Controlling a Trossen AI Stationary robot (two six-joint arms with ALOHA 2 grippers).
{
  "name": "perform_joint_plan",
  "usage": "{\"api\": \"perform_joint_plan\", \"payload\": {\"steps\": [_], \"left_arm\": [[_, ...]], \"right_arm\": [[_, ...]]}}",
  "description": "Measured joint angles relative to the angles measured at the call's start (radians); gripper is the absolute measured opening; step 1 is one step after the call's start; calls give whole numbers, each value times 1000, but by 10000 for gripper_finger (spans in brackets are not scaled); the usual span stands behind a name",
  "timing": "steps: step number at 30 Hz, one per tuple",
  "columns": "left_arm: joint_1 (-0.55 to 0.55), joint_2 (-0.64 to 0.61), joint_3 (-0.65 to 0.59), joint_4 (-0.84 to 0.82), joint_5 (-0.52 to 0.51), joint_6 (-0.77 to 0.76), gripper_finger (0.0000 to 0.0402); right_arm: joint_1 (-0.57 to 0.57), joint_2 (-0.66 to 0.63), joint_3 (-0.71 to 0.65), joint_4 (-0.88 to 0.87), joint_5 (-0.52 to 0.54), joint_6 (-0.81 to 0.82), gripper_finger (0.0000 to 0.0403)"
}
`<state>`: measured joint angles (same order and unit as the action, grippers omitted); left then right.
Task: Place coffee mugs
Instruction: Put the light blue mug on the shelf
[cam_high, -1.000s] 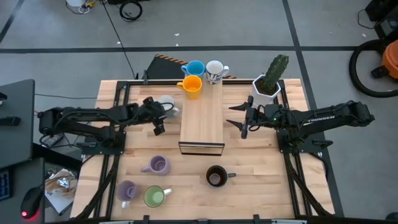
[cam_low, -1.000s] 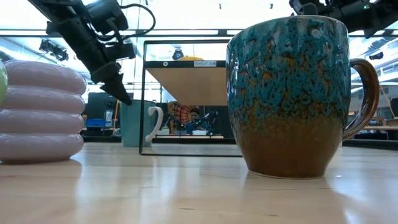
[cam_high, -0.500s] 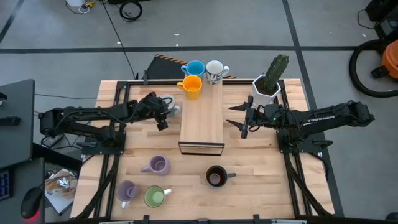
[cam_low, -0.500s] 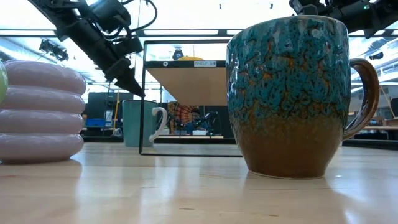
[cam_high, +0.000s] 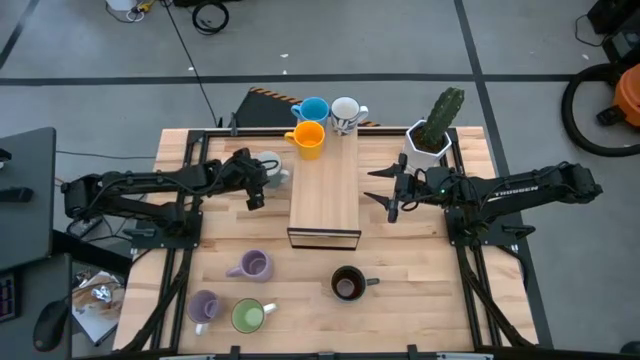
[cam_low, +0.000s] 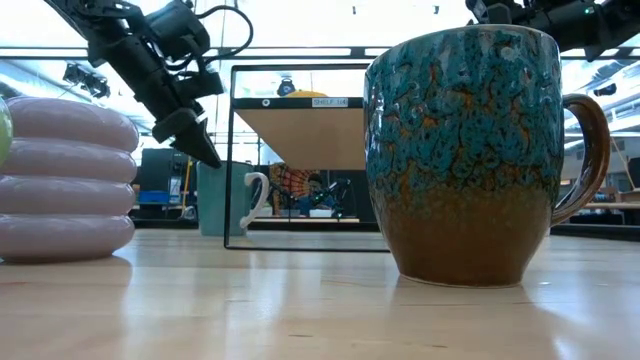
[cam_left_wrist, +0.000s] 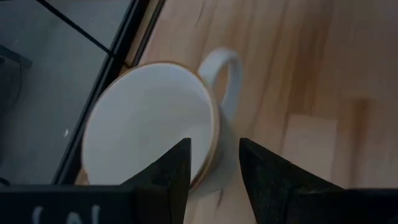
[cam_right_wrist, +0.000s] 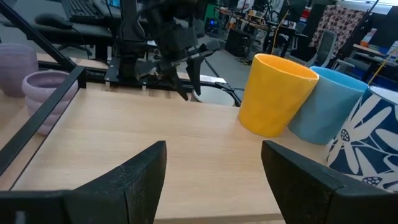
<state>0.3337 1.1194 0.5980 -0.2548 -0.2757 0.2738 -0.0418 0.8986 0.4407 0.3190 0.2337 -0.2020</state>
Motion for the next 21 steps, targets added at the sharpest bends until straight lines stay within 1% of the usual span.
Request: {"api": "perform_joint_plan", "payload": {"steps": [3, 6, 12, 16, 21], "left_arm": [[25, 0, 0, 5, 35, 31, 142], [53, 0, 0, 5, 72, 30, 142], [109, 1, 30, -60, 155, 46, 142], [126, 5, 75, -113, 177, 75, 142], [130, 62, 138, -172, 195, 110, 142]], "right_arm": [[0, 0, 0, 1, 0, 0, 269], [0, 0, 0, 1, 0, 0, 269], [0, 0, 0, 5, 0, 0, 269], [0, 0, 0, 9, 0, 0, 269], [0, 0, 0, 9, 0, 0, 269]]}}
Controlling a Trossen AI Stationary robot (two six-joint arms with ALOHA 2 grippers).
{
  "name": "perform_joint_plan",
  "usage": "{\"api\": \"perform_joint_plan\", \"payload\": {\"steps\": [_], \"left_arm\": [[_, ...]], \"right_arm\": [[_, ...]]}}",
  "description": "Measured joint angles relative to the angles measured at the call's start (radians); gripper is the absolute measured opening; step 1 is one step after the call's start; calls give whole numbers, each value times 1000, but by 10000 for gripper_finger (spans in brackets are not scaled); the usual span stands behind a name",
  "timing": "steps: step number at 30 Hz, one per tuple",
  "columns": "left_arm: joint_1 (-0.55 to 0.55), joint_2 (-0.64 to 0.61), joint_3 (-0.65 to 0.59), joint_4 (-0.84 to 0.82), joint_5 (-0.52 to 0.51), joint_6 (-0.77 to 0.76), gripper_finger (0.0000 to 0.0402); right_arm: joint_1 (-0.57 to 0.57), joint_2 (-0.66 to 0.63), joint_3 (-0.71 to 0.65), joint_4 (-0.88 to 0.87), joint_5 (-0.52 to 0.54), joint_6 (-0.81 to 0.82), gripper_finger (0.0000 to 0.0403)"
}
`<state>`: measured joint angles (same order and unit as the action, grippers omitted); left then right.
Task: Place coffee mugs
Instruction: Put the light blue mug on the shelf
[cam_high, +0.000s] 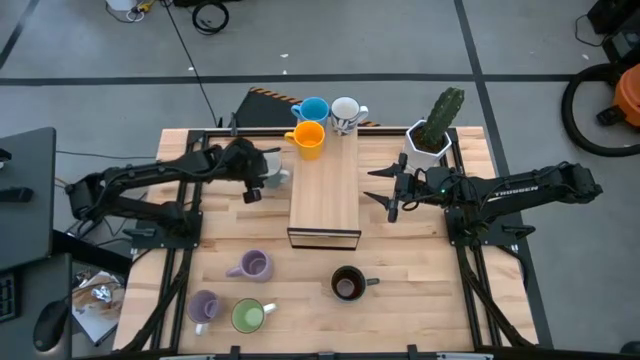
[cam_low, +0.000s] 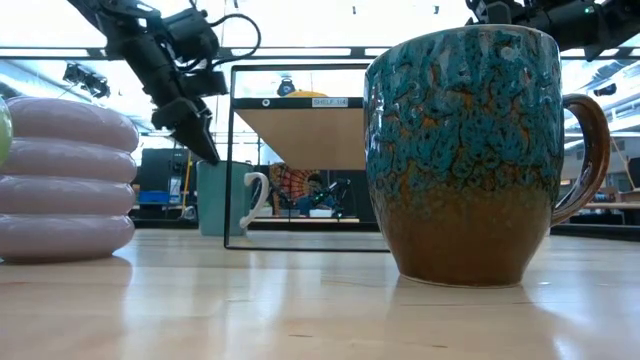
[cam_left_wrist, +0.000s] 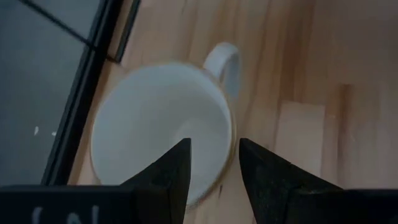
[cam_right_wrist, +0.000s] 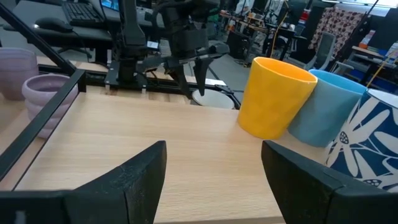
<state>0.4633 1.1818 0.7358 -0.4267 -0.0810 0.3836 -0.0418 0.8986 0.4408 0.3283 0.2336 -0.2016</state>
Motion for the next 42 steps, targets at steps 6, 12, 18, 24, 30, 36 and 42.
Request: {"api": "perform_joint_plan", "payload": {"steps": [6, 12, 18, 24, 30, 36, 42], "left_arm": [[1, 145, 91, -84, 7, 58, 142], [0, 239, 170, -158, 6, 73, 142], [0, 251, 182, -178, -4, 74, 137], [0, 251, 182, -187, -12, 78, 70], [0, 251, 215, -308, -10, 70, 32], [-1, 251, 390, -493, 11, 34, 32], [-1, 251, 627, -803, 103, -30, 32]], "right_arm": [[0, 0, 0, 3, 0, 0, 269], [0, 0, 0, -3, 0, 0, 269], [0, 0, 0, -15, 0, 0, 269], [0, 0, 0, -16, 1, -1, 269], [0, 0, 0, -16, 1, 0, 269], [0, 0, 0, -18, 2, 0, 269], [0, 0, 0, -66, 100, -3, 269]]}}
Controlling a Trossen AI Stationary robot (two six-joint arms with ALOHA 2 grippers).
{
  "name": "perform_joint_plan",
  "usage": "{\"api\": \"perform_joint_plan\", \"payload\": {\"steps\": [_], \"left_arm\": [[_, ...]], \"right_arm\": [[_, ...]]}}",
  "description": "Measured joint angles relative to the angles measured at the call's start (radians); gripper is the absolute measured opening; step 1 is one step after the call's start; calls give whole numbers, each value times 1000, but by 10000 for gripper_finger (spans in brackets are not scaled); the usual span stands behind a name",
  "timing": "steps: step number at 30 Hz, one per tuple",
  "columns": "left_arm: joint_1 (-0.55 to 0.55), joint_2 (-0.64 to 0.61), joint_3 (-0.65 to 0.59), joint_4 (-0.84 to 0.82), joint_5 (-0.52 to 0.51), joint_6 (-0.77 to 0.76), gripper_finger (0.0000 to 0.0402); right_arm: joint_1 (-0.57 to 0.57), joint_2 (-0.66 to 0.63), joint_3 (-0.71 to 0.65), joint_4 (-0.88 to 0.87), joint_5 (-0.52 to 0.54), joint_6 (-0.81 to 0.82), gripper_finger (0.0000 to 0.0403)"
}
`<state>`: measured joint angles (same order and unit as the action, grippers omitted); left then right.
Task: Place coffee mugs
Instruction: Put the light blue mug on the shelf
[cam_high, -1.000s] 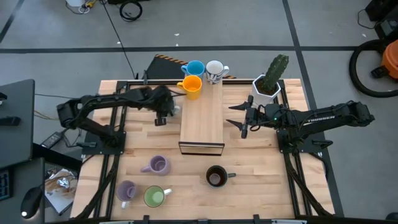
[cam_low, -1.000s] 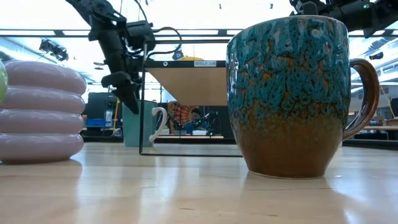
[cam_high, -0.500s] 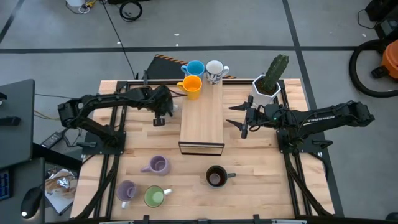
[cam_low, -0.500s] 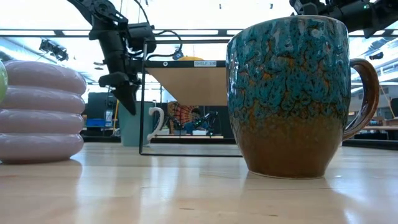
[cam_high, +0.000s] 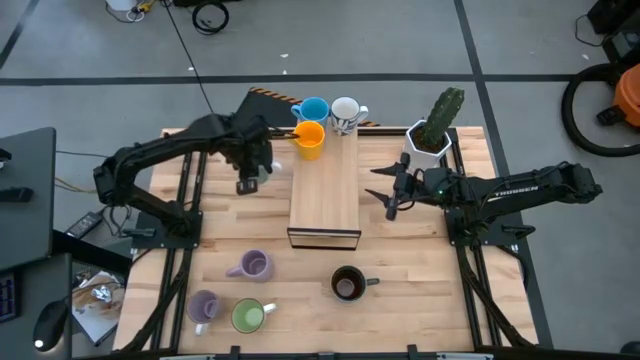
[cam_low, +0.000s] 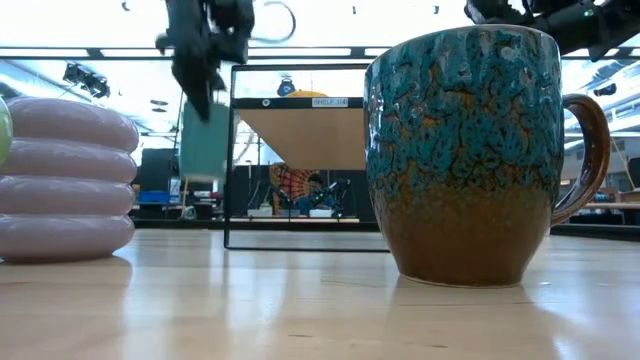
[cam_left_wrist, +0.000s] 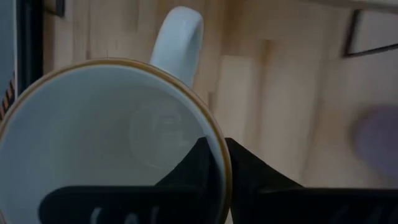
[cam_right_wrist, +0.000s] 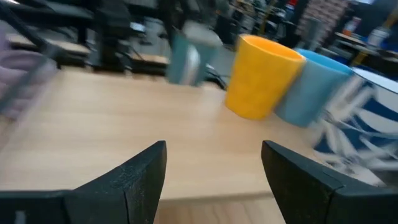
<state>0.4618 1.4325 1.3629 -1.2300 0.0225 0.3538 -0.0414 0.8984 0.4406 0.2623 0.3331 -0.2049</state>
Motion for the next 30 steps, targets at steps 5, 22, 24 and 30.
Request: {"api": "perform_joint_plan", "payload": {"steps": [5, 22, 24, 30], "left_arm": [[-13, -1, 177, -170, 83, -60, 32], [-318, 34, 288, 133, 176, -376, 32], [-332, 74, 310, 159, 164, -402, 32], [-365, 261, 532, 138, 67, -371, 36]], "right_arm": [[0, 0, 0, -4, 20, -4, 269], [0, -62, 0, -88, 217, 4, 269], [0, -57, 0, -73, 217, 15, 269], [0, -59, 0, -125, 242, 19, 269]]}}
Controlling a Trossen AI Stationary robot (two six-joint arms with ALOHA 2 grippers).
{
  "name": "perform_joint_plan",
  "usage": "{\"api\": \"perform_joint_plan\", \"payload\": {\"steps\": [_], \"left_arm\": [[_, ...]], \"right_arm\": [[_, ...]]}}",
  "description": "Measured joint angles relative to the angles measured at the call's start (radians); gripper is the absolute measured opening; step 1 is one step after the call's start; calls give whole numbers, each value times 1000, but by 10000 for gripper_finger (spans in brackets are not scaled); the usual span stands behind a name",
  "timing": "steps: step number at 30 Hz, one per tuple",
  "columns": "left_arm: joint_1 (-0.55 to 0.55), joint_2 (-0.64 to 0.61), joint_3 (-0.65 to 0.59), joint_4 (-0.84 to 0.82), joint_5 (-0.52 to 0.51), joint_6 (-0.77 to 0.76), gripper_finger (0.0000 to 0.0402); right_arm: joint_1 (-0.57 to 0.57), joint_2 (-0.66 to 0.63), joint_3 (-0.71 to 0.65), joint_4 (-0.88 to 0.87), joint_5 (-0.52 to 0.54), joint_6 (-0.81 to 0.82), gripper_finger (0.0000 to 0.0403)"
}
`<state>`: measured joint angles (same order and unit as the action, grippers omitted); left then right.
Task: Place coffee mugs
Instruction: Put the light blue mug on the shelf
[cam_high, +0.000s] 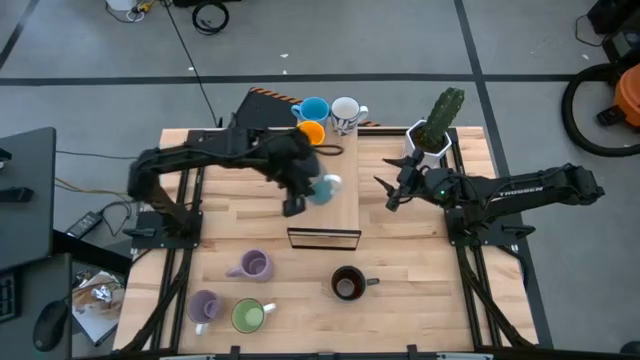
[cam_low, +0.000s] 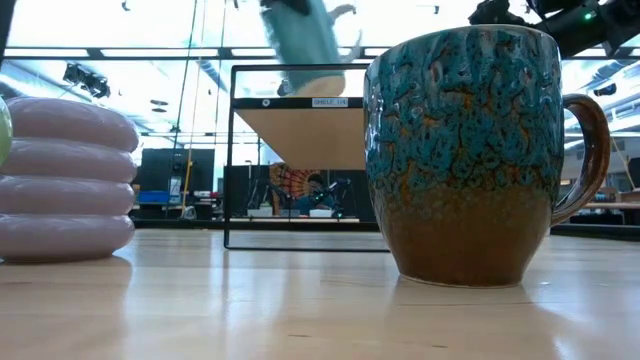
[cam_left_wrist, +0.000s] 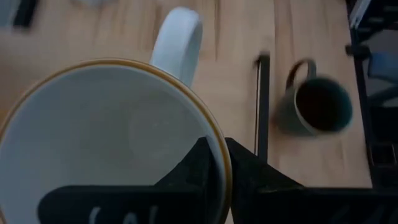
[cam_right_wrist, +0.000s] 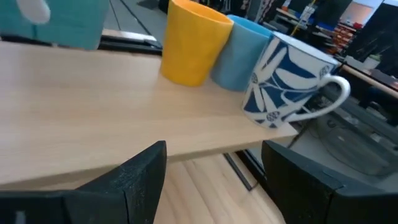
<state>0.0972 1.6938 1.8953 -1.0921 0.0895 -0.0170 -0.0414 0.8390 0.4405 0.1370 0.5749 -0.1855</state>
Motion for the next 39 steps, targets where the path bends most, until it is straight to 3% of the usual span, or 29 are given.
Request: {"api": "perform_joint_plan", "payload": {"steps": [6, 12, 18, 28, 39], "left_arm": [[22, 181, 274, -60, -29, 48, 37], [61, 298, 417, -72, -97, 152, 39], [80, 355, 424, -27, -191, 261, 39], [64, 410, 425, -29, -185, 267, 40], [74, 416, 424, -84, -194, 264, 40]], "right_arm": [[0, -3, 0, -21, 60, 1, 269], [0, -12, 0, -70, 184, 52, 265], [0, -49, 0, -91, 190, 72, 252], [0, -63, 0, -100, 182, 108, 242], [0, -63, 0, -116, 94, 125, 240]]}}
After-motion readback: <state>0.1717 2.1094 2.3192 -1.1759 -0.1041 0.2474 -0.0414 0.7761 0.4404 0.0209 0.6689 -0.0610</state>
